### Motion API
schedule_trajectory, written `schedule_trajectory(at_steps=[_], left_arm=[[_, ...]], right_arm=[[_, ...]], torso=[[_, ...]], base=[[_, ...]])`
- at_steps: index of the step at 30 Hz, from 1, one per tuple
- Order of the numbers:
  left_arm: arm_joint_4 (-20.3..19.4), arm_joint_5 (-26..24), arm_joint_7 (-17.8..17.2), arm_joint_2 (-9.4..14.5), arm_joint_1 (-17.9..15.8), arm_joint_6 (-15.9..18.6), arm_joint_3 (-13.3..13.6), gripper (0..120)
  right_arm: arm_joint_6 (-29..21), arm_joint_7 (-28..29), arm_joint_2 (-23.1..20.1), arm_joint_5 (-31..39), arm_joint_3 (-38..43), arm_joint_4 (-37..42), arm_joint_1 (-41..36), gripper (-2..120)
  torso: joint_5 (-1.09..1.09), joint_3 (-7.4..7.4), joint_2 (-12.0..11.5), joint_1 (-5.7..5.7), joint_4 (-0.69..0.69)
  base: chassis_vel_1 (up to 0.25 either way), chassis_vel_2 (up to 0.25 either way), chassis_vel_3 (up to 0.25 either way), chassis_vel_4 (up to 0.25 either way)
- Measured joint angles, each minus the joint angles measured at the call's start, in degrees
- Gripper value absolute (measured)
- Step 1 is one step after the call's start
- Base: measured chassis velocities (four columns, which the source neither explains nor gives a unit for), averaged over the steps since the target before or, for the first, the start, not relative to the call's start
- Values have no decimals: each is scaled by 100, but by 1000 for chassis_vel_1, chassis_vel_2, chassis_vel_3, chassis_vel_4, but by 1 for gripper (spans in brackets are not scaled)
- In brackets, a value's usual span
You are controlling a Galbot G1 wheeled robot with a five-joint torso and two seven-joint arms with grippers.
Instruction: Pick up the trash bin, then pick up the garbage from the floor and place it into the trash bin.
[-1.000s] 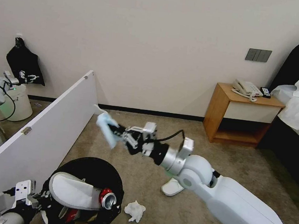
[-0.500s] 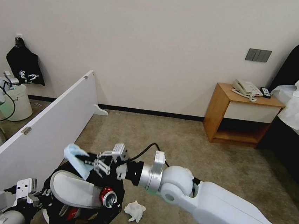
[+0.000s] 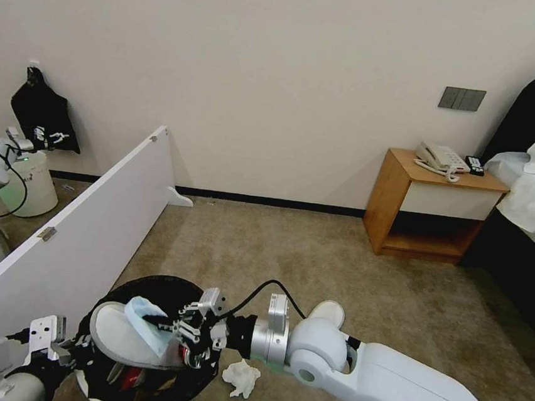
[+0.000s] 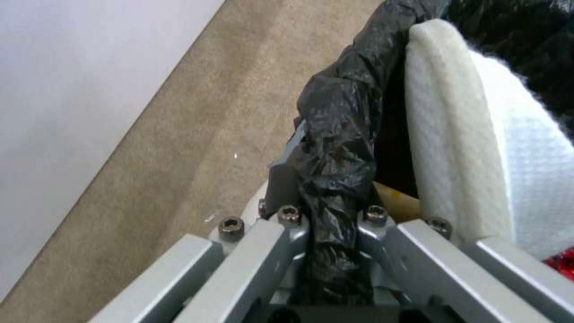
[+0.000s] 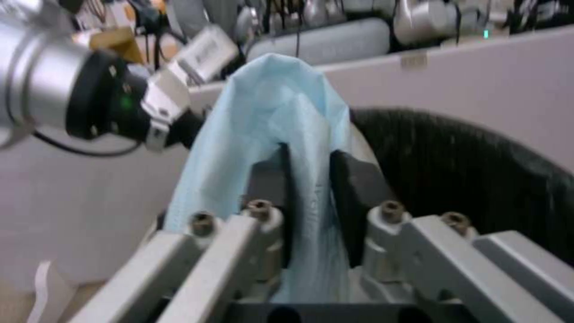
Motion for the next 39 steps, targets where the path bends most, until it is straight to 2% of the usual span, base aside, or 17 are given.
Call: schedule_trajectory(at_steps=[2, 3, 5, 6, 9, 10, 12, 13, 15, 16, 19, 31, 34, 38, 39], left_arm=[[-3, 0, -3, 0, 2, 1, 9, 2], [-3, 0, -3, 0, 2, 1, 9, 2], [-12, 0, -9, -1, -5, 3, 35, 2], [-12, 0, -9, -1, -5, 3, 35, 2], [-13, 0, -13, -2, 0, 5, 51, 2], [-13, 0, -13, -2, 0, 5, 51, 2], [-13, 0, -14, -2, 8, 5, 53, 2], [-13, 0, -14, -2, 8, 5, 53, 2], [-13, -1, -15, -2, 9, 6, 54, 2], [-13, -1, -15, -2, 9, 6, 54, 2], [-5, -5, -16, 2, 24, 8, 53, 2], [34, -25, -24, 8, 54, 10, -28, 2], [82, -39, -37, -13, 85, 10, -112, 2], [107, -44, -57, -47, 83, 10, -164, 2], [122, -36, -74, -86, 73, 9, -207, 2]], right_arm=[[-102, 49, -4, 5, 29, 27, 10, 34], [-102, 49, -4, 5, 29, 27, 10, 34], [-152, 86, 4, 5, 43, 33, 15, 45], [-152, 86, 4, 5, 43, 33, 15, 45], [-173, 102, 1, 27, 81, 49, -5, 59], [-173, 102, 1, 27, 81, 49, -5, 59], [-174, 103, -9, 24, 89, 49, -11, 71], [-174, 103, -9, 24, 89, 49, -11, 71], [-168, 97, -16, 24, 110, 49, -18, 81], [-168, 97, -16, 24, 110, 49, -18, 81], [-113, 52, -25, 56, 147, 60, -24, 96], [121, -77, -240, 203, 546, 327, -304, 100], [291, -40, -280, 233, 1139, 296, -664, 100], [351, 43, -279, 194, 1509, 209, -883, 100], [392, 116, -255, 140, 1871, 103, -1108, 100]], torso=[[0, 0, 0, 0, 1], [0, 0, 0, 0, 1], [0, 0, 0, 0, 1], [0, 0, 0, 0, 1], [0, 0, 0, 0, 0], [0, 0, 0, 0, 0], [0, 0, 0, 0, 0], [0, 0, 0, 0, 0], [0, 0, 0, 0, 0], [0, 0, 0, 0, 0], [0, 0, 0, 0, 0], [0, 0, 0, 0, 0], [0, 0, 0, 0, 1], [0, 0, 0, 0, 1], [1, 0, 0, 0, -1]], base=[[0, 0, 0, 0], [0, 0, 0, 0], [0, 0, 0, 0], [0, 0, 0, 0], [0, 0, 0, 0], [0, 0, 0, 0], [0, 0, 0, 0], [0, 0, 0, 0], [0, 0, 0, 0], [0, 0, 0, 0], [0, 0, 0, 0], [0, 0, 0, 0], [0, 0, 0, 0], [0, 0, 0, 0], [0, 0, 0, 0]])
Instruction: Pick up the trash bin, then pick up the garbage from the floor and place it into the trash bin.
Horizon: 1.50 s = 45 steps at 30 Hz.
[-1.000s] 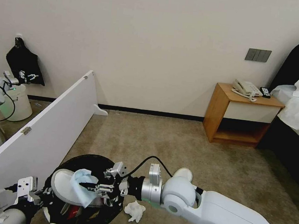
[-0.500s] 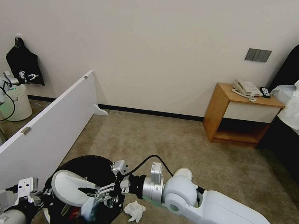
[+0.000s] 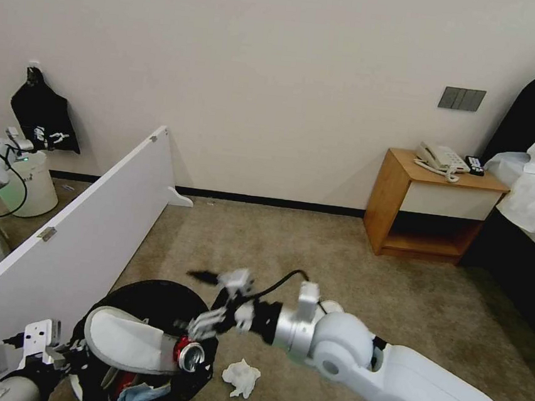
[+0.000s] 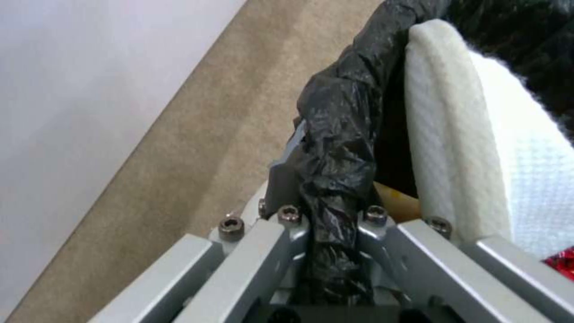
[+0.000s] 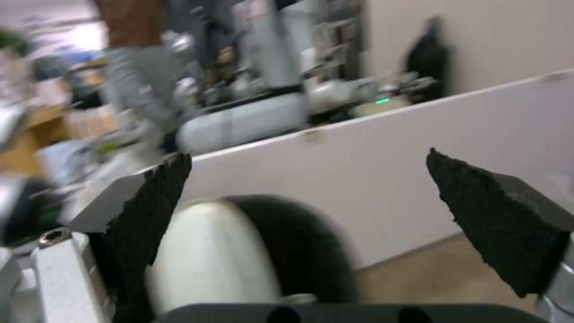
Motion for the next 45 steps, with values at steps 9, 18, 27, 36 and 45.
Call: schedule_trajectory(at_steps=[9, 18, 27, 36, 45], left_arm=[[31, 23, -28, -85, -1, -6, -213, 2], [34, 33, -46, -128, 25, -12, -332, 2], [-11, 29, -53, -158, 46, -17, -330, 2], [-68, 27, -51, -185, 26, -19, -278, 2], [-104, 25, -50, -190, -30, -19, -220, 2]], right_arm=[[50, 719, 234, -438, 1178, -412, -1035, 100], [-326, 1151, 564, -1018, 1263, -1037, -1512, 100], [-649, 1091, 1038, -1776, 758, -2077, -1304, 100], [-721, 962, 1552, -2169, 10, -2945, -789, 100], [-787, 941, 1786, -2308, -297, -3442, -701, 100]], torso=[[0, 0, 0, 0, 1], [-1, -1, 0, 0, 2], [0, 0, 0, 0, 1], [0, 0, 0, 0, 2], [-1, 0, 0, 0, 1]], base=[[0, 0, 0, 0], [0, 0, 0, 0], [0, 0, 0, 0], [0, 0, 0, 0], [0, 0, 0, 0]])
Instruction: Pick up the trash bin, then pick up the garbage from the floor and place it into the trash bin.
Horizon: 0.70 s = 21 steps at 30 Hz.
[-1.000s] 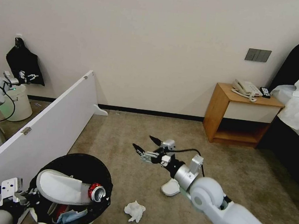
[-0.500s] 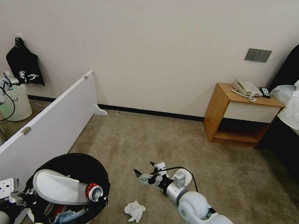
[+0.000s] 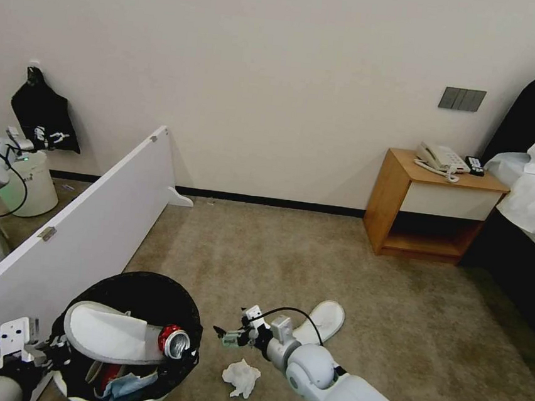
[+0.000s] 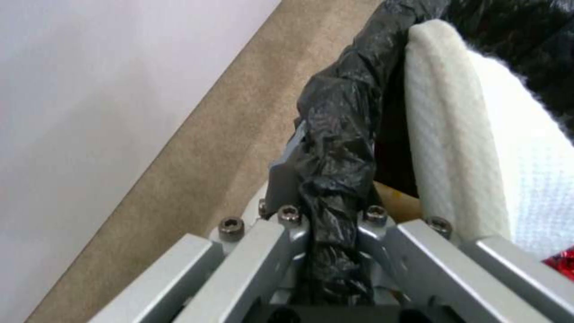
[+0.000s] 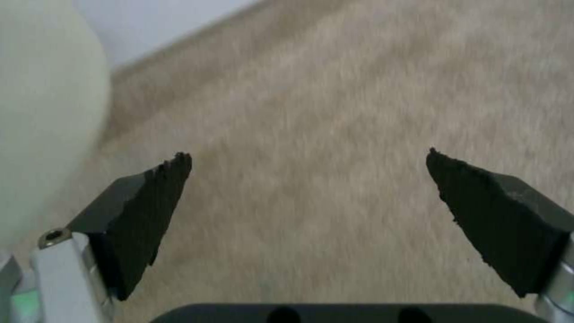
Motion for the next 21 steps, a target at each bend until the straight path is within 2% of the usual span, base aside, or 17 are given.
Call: schedule_trajectory(at_steps=[9, 21], left_arm=[[-12, -7, 0, 14, -8, 0, 10, 2], [-13, -31, 0, 30, 14, 3, -26, 2]], right_arm=[[-38, -27, 18, -104, -14, -342, -103, 100], [-74, -132, -62, -183, -167, -403, -161, 100]], torso=[[0, 0, 0, 0, -1], [0, 0, 0, 0, 0]], base=[[0, 0, 0, 0], [0, 0, 0, 0]])
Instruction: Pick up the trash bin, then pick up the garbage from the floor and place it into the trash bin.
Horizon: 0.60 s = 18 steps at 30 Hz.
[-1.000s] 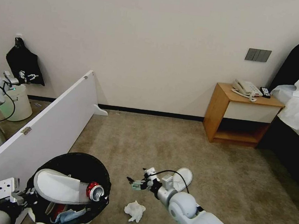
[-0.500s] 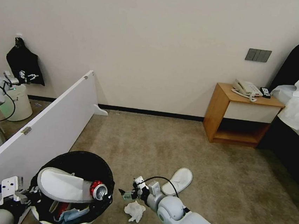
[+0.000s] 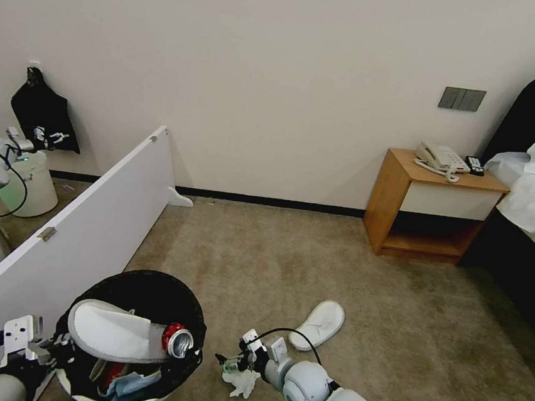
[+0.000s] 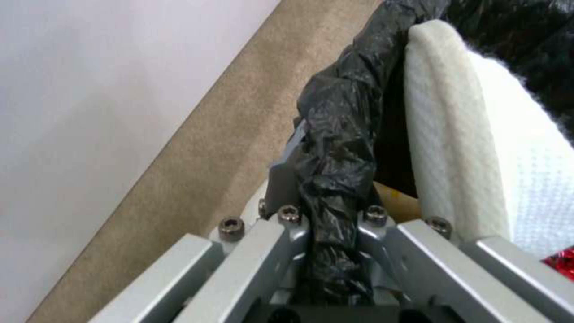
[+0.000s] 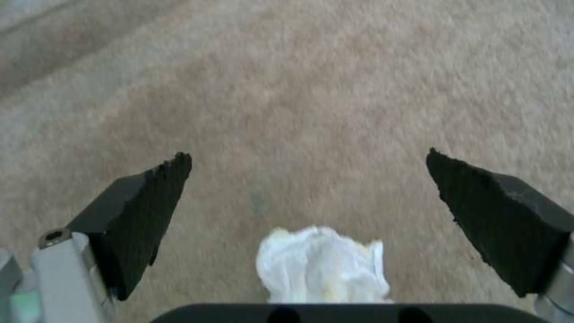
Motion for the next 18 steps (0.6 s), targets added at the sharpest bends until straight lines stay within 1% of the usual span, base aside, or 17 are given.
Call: schedule_trajectory(at_steps=[7, 12, 18], left_arm=[[-3, -10, 1, 9, -1, 2, -4, 2], [-1, -10, 0, 12, -9, 3, 6, 2], [26, -25, 1, 38, -32, 4, 23, 2]], right_arm=[[-80, 8, -214, 66, 32, 152, -152, 100], [-99, 63, -225, 54, 98, 132, -261, 100], [-110, 42, -196, -4, 184, -85, -389, 100]], torso=[[0, 0, 0, 0, 0], [0, 0, 0, 0, 0], [0, 0, 0, 0, 0]], base=[[0, 0, 0, 0], [0, 0, 0, 0], [0, 0, 0, 0]])
